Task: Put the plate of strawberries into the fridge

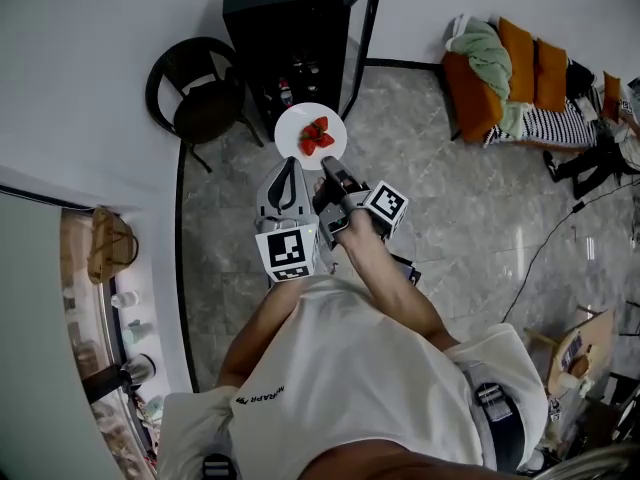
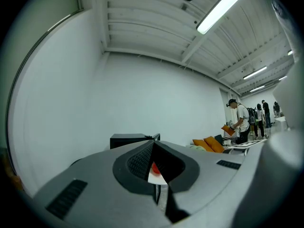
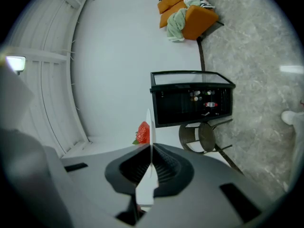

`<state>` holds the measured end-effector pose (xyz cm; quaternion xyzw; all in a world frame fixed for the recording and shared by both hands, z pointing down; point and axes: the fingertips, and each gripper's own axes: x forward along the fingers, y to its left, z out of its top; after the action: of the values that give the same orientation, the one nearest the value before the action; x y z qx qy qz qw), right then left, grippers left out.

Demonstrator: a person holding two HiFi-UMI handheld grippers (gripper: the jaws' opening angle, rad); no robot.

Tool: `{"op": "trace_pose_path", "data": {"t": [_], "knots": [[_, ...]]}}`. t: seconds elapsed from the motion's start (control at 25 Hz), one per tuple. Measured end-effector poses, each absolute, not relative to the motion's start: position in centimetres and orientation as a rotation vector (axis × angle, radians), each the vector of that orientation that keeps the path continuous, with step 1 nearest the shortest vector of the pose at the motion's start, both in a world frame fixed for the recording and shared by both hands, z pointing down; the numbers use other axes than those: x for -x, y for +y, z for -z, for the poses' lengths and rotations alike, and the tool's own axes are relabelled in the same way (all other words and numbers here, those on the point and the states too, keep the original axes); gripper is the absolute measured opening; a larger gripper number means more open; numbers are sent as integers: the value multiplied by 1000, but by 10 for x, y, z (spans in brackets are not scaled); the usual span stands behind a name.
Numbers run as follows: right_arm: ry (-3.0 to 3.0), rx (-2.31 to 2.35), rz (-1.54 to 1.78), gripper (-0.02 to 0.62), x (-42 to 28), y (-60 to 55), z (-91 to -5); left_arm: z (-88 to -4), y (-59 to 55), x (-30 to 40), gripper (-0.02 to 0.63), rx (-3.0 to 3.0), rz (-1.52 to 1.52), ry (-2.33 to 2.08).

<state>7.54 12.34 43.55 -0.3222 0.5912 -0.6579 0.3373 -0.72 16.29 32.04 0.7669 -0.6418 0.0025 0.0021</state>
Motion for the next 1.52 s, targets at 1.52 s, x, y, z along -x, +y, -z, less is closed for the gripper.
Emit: {"op": "trace_pose_path", "data": {"t": [1.52], "knots": [[1567, 828, 1743, 23, -25, -76, -447, -342, -36, 57, 2, -2350, -57, -2012]]}}
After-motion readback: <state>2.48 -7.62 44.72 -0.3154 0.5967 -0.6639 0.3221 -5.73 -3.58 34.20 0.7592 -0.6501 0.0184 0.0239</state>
